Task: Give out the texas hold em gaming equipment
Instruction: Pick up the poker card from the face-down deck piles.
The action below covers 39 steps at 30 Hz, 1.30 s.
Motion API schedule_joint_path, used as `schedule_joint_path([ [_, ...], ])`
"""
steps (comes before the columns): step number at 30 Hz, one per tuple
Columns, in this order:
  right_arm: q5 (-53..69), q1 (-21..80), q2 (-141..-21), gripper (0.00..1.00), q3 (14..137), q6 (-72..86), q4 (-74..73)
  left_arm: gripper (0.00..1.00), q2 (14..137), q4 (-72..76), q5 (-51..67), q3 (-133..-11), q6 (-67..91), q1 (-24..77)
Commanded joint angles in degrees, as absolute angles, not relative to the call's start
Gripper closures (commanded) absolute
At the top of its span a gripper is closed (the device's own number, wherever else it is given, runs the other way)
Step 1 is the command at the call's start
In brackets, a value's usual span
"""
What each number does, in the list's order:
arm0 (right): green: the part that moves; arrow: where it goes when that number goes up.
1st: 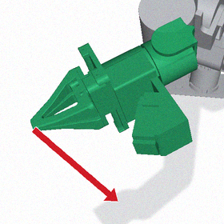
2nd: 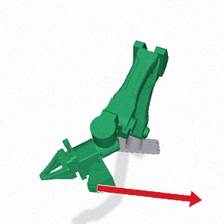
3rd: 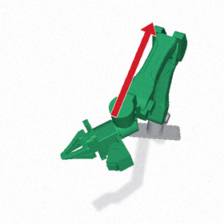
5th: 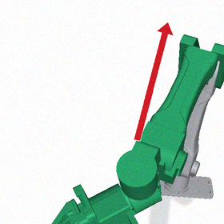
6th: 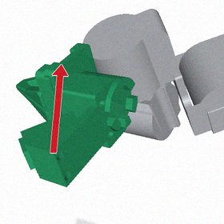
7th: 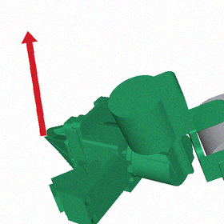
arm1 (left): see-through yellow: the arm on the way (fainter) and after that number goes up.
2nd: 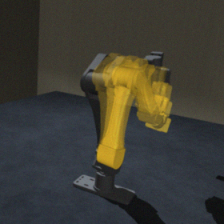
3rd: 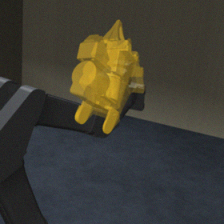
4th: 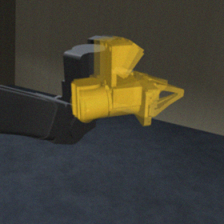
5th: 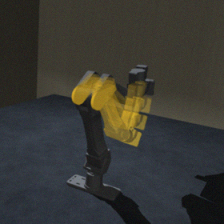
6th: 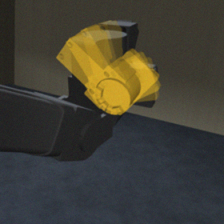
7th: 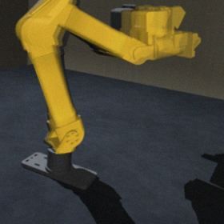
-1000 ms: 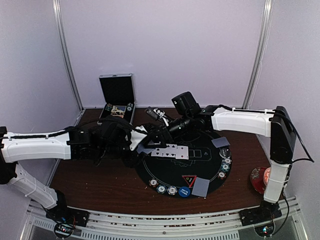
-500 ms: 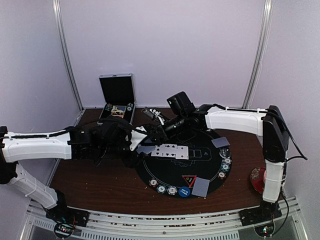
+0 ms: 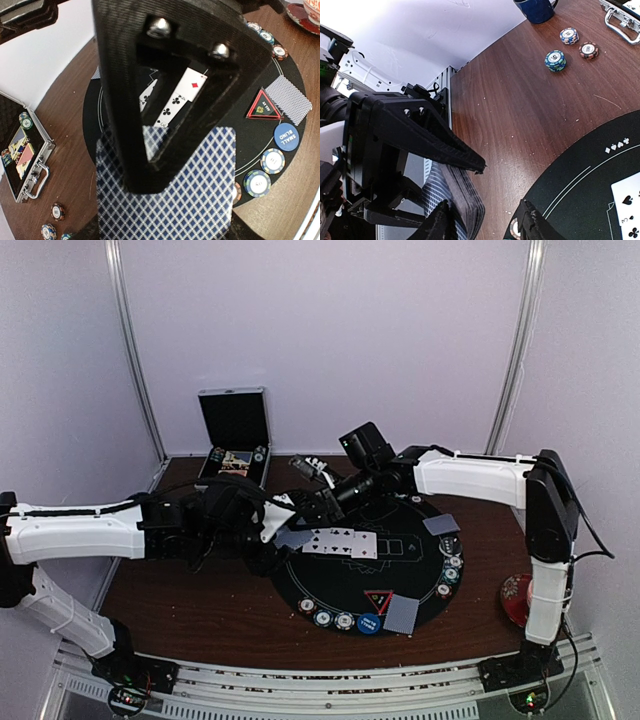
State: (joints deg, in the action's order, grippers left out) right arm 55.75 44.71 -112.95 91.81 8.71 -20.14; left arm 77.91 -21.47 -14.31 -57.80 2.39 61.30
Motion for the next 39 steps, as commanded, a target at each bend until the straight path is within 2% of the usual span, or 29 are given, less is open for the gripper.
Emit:
schedule_joint_path([
  [1, 55.0, 44.0, -112.0, 0.59, 92.8, 6.3, -24.2, 0.35, 77.8, -18.5, -14.6, -58.3, 1.7, 61.4],
  [7, 53.0, 43.9, -111.0, 0.73, 93.3, 3.3, -27.2, 0.35, 77.8, -18.5, -14.6, -58.3, 1.7, 61.4],
  [16, 51.6, 43.7, -110.4, 0.81, 93.8, 0.5, -29.7, 0.35, 77.9, -18.5, -14.6, -58.3, 1.7, 61.4],
  [19, 52.9, 43.7, -110.4, 0.90, 93.9, 0.4, -30.0, 0.35, 78.0, -18.5, -14.7, -58.2, 1.8, 61.4],
  [23, 53.4, 43.7, -110.0, 0.91, 94.2, 0.0, -30.5, 0.35, 78.1, -18.5, -14.7, -58.2, 1.7, 61.4],
  [30, 56.1, 43.7, -110.3, 0.71, 94.7, 0.5, -30.7, 0.35, 78.2, -18.5, -14.6, -58.2, 1.7, 61.4],
  [32, 58.0, 43.7, -110.8, 0.59, 94.7, 1.0, -30.5, 0.35, 78.2, -18.5, -14.7, -58.3, 1.7, 61.4],
  [36, 60.6, 44.1, -111.8, 0.44, 94.7, 2.2, -29.6, 0.35, 78.3, -18.5, -14.5, -58.3, 1.7, 61.4],
  [39, 61.1, 44.9, -112.5, 0.39, 94.6, 3.5, -28.0, 0.36, 78.3, -18.5, -14.2, -58.3, 1.5, 61.4],
])
